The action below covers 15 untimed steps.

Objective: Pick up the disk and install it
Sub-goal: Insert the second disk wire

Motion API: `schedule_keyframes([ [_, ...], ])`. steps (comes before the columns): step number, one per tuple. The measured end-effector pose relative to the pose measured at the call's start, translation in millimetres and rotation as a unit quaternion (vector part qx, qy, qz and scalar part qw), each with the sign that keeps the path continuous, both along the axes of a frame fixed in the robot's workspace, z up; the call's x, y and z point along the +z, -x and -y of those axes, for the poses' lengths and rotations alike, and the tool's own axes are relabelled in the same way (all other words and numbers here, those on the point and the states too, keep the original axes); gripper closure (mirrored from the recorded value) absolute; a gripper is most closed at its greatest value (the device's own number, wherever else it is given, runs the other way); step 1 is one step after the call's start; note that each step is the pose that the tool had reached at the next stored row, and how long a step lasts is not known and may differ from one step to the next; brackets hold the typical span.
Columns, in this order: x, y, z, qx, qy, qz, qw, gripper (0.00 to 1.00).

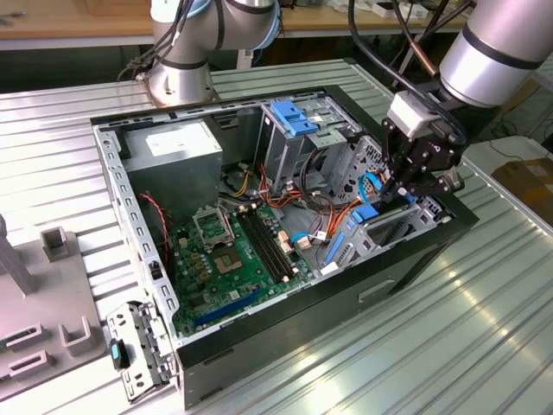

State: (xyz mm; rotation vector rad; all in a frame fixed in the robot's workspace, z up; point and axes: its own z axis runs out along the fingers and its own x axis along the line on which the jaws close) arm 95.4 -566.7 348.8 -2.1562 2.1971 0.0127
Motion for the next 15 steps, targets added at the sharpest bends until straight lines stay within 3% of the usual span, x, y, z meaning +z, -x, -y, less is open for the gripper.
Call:
schedule_keyframes([
  [7, -0.4, -2.5, 0.1, 0.000, -0.0003, 0.0000, 1.0000, 0.84],
  [15, -10.1, -2.5, 0.6, 0.000, -0.0026, 0.0001, 1.0000, 0.84],
])
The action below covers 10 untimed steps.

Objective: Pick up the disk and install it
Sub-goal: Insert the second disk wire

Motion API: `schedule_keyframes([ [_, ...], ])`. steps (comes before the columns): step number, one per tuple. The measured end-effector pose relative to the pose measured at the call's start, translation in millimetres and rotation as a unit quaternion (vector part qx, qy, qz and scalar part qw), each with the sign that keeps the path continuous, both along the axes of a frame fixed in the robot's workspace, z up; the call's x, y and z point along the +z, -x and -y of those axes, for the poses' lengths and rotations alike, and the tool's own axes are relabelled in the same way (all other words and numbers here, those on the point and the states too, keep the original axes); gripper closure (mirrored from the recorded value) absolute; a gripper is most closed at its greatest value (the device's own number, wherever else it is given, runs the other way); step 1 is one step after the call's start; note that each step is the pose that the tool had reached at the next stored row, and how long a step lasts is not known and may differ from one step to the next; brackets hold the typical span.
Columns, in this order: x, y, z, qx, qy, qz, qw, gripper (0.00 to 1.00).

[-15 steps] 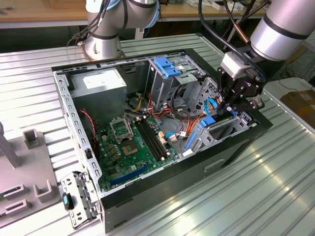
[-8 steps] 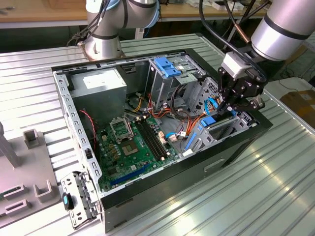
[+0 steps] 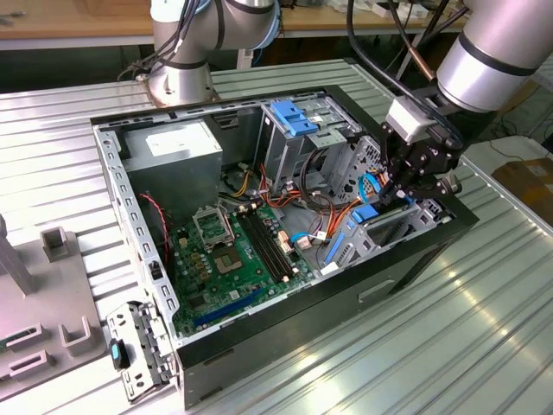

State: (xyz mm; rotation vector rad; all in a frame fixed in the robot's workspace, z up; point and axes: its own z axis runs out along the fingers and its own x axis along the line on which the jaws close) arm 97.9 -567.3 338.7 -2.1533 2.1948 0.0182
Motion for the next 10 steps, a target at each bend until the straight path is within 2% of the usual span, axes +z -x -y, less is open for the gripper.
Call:
schedule_keyframes([
  [4, 0.5, -0.1, 0.0, 0.000, -0.0016, 0.0004, 1.0000, 0.83],
  [5, 3.0, -0.1, 0.1, 0.000, -0.0016, 0.0004, 1.0000, 0.76],
  [6, 5.6, -0.1, 0.1, 0.000, -0.0012, 0.0003, 1.0000, 0.76],
  [8, 16.9, 0.0, 0.2, 0.000, -0.0013, 0.0003, 1.0000, 0.76],
  [9, 16.9, 0.0, 0.2, 0.000, -0.0014, 0.0003, 1.0000, 0.78],
  [10, 17.1, 0.0, 0.2, 0.000, -0.0013, 0.0003, 1.0000, 0.85],
])
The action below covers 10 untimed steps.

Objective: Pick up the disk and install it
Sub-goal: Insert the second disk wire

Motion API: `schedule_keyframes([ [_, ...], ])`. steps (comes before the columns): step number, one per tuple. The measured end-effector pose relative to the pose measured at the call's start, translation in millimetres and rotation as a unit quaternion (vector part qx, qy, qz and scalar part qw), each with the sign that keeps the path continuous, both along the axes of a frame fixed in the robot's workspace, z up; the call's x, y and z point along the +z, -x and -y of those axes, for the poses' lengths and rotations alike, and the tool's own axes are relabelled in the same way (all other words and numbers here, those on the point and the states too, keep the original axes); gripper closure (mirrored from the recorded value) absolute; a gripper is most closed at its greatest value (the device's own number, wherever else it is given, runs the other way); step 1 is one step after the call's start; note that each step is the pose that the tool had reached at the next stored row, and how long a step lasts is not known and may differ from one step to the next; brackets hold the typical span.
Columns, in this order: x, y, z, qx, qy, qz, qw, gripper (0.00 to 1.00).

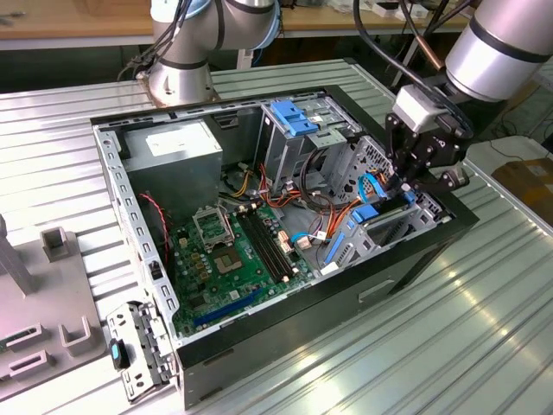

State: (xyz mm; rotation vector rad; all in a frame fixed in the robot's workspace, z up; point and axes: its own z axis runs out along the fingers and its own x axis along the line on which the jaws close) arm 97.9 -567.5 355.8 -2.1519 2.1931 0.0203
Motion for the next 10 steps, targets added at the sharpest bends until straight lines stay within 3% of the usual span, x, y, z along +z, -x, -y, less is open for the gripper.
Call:
schedule_keyframes([
  [1, 0.1, 0.0, 0.0, 0.000, 0.0000, 0.0000, 1.0000, 0.89],
  [10, 0.7, 0.0, 0.0, 0.000, 0.0000, 0.0000, 1.0000, 0.89],
])
